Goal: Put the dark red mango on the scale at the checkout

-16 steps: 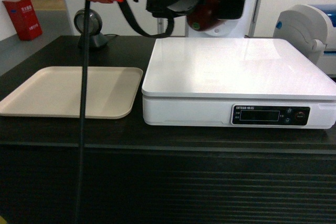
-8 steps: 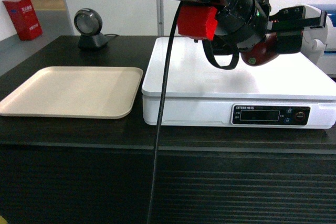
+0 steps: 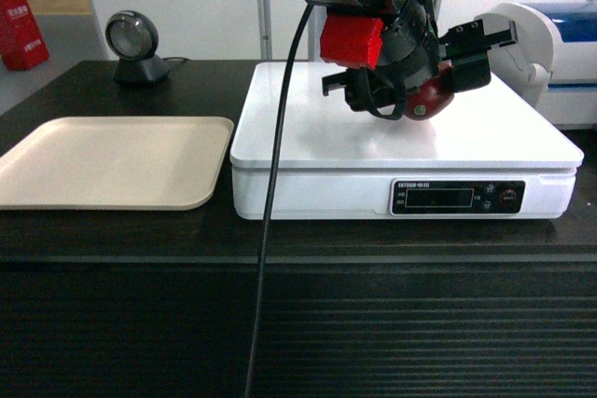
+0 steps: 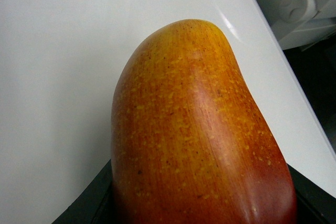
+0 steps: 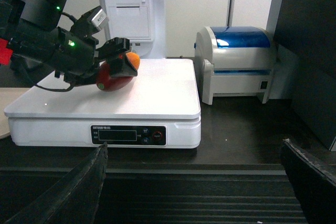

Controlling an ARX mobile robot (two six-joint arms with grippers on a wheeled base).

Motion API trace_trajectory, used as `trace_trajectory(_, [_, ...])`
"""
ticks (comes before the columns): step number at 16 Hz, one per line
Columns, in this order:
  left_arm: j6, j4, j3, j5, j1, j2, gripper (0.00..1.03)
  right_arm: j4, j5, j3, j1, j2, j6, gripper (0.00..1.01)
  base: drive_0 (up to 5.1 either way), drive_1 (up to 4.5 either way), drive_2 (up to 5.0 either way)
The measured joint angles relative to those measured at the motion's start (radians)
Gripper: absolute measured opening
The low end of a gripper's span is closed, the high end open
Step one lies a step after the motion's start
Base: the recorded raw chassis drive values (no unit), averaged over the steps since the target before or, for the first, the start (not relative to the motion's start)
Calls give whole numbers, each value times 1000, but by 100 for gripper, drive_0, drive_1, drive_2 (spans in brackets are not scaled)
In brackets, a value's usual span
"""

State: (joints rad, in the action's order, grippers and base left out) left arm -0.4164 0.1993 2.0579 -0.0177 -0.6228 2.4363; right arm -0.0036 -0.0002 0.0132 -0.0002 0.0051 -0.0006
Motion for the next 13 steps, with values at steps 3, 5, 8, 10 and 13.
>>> trace_trajectory(3, [5, 26, 26, 22, 2, 19, 82, 0, 0, 0, 0, 0, 0, 98, 0, 0, 0])
trace_trajectory(5, [10, 26, 40, 22, 2, 19, 100, 0, 0, 0, 0, 0, 0, 98, 0, 0, 0])
trace_trajectory(8, [24, 16, 44, 26, 2, 19, 98, 0, 0, 0, 0, 0, 0, 98, 0, 0, 0])
trace_trajectory(10, [43, -26, 29, 39, 0, 13, 98, 0, 0, 0, 0, 0, 0, 98, 0, 0, 0])
trace_trajectory(13, [112, -130, -38, 55, -5, -42, 98, 0, 0, 0, 0, 0, 0, 98, 0, 0, 0])
